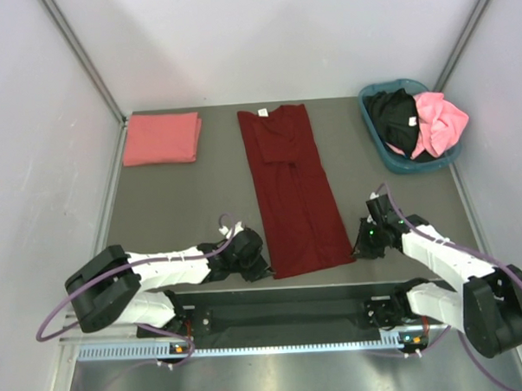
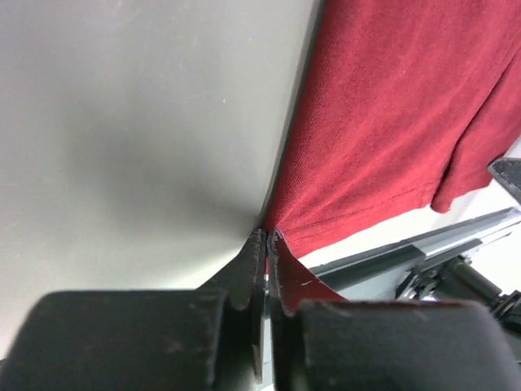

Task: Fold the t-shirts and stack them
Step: Fold the tshirt

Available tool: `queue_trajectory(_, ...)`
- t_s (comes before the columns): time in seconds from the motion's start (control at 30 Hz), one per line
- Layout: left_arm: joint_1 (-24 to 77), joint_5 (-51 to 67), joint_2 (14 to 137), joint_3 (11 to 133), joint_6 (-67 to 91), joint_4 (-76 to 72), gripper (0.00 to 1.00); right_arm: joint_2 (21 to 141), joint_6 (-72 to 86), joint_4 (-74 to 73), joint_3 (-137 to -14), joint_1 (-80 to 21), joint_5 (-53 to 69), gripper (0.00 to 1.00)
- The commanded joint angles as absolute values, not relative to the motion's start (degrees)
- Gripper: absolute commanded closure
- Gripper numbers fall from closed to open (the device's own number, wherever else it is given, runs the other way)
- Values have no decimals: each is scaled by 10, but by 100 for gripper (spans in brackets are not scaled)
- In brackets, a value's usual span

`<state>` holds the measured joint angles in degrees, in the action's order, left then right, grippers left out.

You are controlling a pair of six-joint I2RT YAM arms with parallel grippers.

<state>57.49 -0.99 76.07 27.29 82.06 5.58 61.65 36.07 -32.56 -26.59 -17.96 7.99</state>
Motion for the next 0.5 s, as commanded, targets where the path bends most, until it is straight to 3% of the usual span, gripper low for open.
queue_trajectory(0.0,577,-31,740,268,815,69,100,604,372,-337,-256,-200,76,89)
queue_trajectory(0.1,577,-33,729,268,812,73,100,598,383,-331,-259,-230,83,100)
queue_trajectory(0.47,582,-33,648,249,836,174,100,577,433,-384,-285,-309,4,100)
